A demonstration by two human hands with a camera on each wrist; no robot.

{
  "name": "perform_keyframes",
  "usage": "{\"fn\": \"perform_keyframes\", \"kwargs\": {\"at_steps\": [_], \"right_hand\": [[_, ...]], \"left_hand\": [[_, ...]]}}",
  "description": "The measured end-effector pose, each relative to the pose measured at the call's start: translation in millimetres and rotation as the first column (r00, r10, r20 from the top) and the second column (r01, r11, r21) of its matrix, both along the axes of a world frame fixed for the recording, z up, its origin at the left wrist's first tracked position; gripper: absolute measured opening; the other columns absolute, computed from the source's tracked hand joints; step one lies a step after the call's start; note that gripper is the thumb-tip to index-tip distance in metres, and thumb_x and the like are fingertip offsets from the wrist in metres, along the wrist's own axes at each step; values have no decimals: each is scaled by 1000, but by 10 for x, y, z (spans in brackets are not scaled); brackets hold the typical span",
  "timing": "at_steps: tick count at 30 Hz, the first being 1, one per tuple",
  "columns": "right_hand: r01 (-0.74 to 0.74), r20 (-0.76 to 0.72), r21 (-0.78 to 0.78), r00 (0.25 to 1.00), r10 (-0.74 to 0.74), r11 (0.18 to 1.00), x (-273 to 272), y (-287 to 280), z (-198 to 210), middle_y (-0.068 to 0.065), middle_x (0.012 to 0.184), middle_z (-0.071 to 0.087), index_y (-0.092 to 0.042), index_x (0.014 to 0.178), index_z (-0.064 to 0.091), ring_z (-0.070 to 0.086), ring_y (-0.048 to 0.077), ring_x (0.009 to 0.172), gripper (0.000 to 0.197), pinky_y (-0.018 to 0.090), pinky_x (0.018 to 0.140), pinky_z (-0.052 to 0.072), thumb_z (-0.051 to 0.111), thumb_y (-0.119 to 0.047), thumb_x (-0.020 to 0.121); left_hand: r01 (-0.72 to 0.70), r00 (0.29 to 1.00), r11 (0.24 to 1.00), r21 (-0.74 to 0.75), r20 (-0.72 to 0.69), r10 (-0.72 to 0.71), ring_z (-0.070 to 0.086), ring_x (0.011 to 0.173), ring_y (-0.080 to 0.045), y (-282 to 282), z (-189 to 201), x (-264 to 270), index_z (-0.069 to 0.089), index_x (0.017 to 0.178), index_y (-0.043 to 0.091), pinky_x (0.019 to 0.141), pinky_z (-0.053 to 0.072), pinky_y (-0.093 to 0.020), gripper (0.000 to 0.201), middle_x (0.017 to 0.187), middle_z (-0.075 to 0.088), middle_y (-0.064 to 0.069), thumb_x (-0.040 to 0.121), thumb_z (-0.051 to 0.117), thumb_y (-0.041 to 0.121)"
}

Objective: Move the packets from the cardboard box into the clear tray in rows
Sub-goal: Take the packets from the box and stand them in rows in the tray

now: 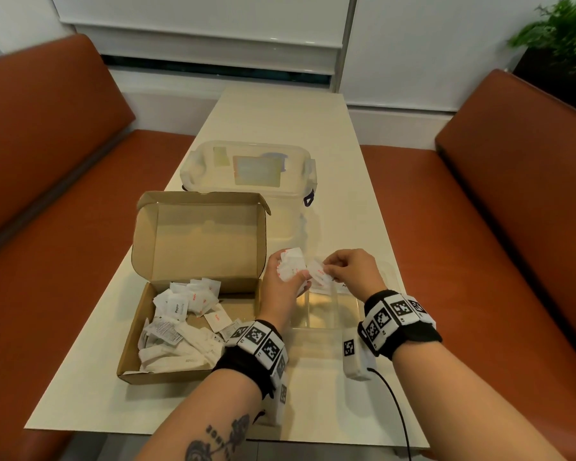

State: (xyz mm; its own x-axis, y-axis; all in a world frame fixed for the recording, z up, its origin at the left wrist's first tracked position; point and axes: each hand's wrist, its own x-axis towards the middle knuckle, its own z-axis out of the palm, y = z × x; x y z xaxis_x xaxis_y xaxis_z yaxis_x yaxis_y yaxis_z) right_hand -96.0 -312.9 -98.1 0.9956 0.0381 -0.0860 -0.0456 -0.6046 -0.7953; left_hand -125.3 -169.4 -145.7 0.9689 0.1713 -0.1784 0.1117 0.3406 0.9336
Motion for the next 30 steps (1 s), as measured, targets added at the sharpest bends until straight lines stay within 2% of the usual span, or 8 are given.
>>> {"fn": "perform_keyframes", "kwargs": {"at_steps": [4,6,8,11,21,25,28,30], "right_hand": [[-44,25,-320,998,55,946,-3,-27,-60,7,90,70,-9,91,72,62,19,85,14,23,74,44,59,-9,87],[-103,-24,-401,994,103,910,-17,-5,-86,7,91,70,-10,95,71,63,22,86,16,25,75,46,57,-10,88],[-146,-46,-419,989,139,896,-11,41,-115,10,91,71,-9,97,71,64,23,88,18,27,78,48,55,-9,89],[-172,-23,-435,983,180,884,27,124,-161,10,97,70,-8,100,70,63,24,92,21,29,84,49,52,-5,89],[-159,45,-602,972,232,783,45,116,-334,2,98,67,-16,99,63,60,22,89,18,25,68,36,48,-12,90],[-205,17,-621,961,275,757,52,85,-353,5,101,62,-14,103,62,58,24,92,17,28,72,40,51,-15,90],[-208,14,-609,962,272,765,43,58,-371,6,100,62,-13,103,63,58,24,93,18,25,70,35,50,-16,92],[-205,11,-595,965,263,777,42,48,-370,7,103,63,-13,106,65,58,23,95,23,25,72,36,47,-12,92]], "left_hand": [[-23,1000,996,-90,-24,21,67,90,-19,21,-5,24,58,102,39,70,56,-28,53,102,63,-6,76,71,-5],[-2,1000,992,-125,-26,-1,64,94,-25,24,5,19,58,103,38,69,56,-29,51,109,61,-15,77,68,-5],[14,1000,993,-120,-26,-17,64,96,-27,20,21,6,58,102,38,68,56,-30,50,115,58,-22,79,67,-5],[14,1000,994,-105,-25,-16,65,94,-27,11,52,-10,57,102,37,67,57,-30,49,115,59,-22,80,66,-6],[37,999,990,-134,-17,-40,66,84,-21,28,133,-43,54,105,30,65,58,-28,43,102,60,-12,85,61,-8],[50,998,990,-131,-41,-55,66,87,-22,29,134,-34,53,104,29,65,58,-29,46,105,60,-15,83,61,-11],[56,996,992,-117,-58,-63,68,87,-21,34,125,-28,52,113,24,69,59,-33,47,103,61,-14,83,62,-11],[53,996,993,-108,-68,-61,68,86,-21,37,111,-20,53,112,25,69,59,-33,46,105,61,-14,83,63,-10]]}}
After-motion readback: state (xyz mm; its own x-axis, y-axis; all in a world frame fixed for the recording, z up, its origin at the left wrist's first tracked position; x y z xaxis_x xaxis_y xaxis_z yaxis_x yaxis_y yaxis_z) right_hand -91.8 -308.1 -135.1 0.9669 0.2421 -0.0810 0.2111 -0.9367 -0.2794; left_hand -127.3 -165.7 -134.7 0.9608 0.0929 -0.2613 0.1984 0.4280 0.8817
